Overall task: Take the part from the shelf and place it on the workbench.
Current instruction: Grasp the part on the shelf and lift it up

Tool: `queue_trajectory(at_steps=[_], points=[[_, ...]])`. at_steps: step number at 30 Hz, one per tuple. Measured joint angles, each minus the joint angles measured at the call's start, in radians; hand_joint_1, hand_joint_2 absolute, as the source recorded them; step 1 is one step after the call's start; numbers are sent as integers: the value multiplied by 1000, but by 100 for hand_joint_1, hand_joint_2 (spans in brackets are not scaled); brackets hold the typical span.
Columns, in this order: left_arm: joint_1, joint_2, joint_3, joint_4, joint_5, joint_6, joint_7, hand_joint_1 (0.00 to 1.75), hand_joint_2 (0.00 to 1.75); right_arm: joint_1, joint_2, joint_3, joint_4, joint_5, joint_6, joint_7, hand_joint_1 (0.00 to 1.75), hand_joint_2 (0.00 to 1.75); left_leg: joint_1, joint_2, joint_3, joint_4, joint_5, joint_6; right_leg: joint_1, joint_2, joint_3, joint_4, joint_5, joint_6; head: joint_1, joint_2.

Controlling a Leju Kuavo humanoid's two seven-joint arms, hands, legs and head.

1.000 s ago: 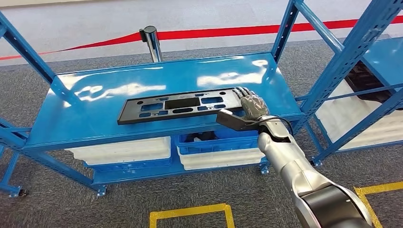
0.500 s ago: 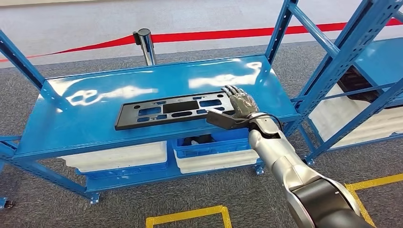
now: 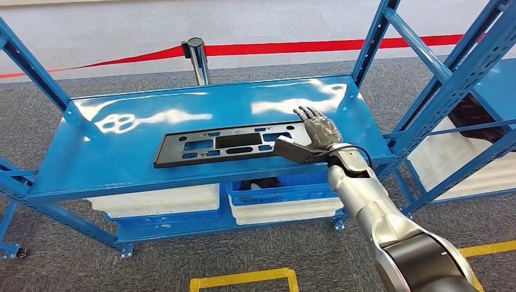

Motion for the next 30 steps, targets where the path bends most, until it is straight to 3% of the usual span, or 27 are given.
queue_trajectory(at_steps=[2,5,6,7,8,10,12,14,17,22,24,27,30], points=[[0,0,0,0,0,0,0,0,0,-1,2,0,0,0,-1,0,0,0,-1,3,-11,32,-21,-6,-9,-1,6,-6,1,-10,-8,0],[-3,0,0,0,0,0,-3,0,0,0,4,0,0,0,-1,-1,0,0,0,5,-98,218,-103,-10,-13,-4,14,-8,-4,-24,-30,0],[-5,0,1,-1,0,0,-5,0,0,2,4,0,0,0,-1,-1,0,0,2,5,-127,274,-118,-11,-13,-5,17,-8,-7,-25,-33,0],[-7,0,1,-1,1,1,-6,0,0,4,5,0,0,1,-1,-1,0,0,3,6,-141,298,-115,-13,-14,-5,21,-7,-9,-24,-35,0],[-9,0,1,-1,0,1,-6,0,0,5,6,0,0,2,-1,-1,0,0,6,6,-136,280,-92,-15,-16,-5,25,-6,-13,-22,-36,0],[-8,0,1,0,-1,0,-4,0,0,5,7,0,0,4,-1,-2,0,0,15,9,-84,152,-15,-20,-20,-3,35,-3,-22,-11,-40,0],[-5,0,1,0,-3,0,-2,0,0,3,8,1,0,6,-1,-2,0,0,18,9,-38,39,27,-23,-19,0,40,-1,-28,3,-45,0],[-2,0,1,0,-4,-2,-3,0,0,2,9,1,0,8,0,-3,0,0,16,6,-30,10,28,-19,-16,1,41,-4,-29,5,-44,0],[-1,0,1,0,-4,-4,-5,0,0,-1,10,3,0,8,3,-4,0,0,15,1,-31,8,30,-15,-16,-1,48,-15,-24,-7,-31,0],[-2,0,1,0,-7,-6,-8,0,0,-10,13,7,0,9,15,-3,0,0,11,-1,-31,9,27,-8,-17,-3,53,-26,-20,-3,-12,0],[-2,0,1,0,-9,-6,-8,0,0,-10,16,8,0,9,20,-1,0,0,10,0,-31,10,26,-7,-17,-2,53,-27,-20,5,-9,0],[-2,0,1,0,-11,-7,-8,0,0,-13,23,10,1,9,27,2,0,0,9,1,-31,10,25,-5,-18,-2,53,-28,-22,26,-10,0],[-2,0,1,0,-14,-7,-9,0,0,-16,30,10,2,9,34,4,0,0,10,1,-31,10,25,-5,-15,-2,52,-26,-22,29,-14,0]])
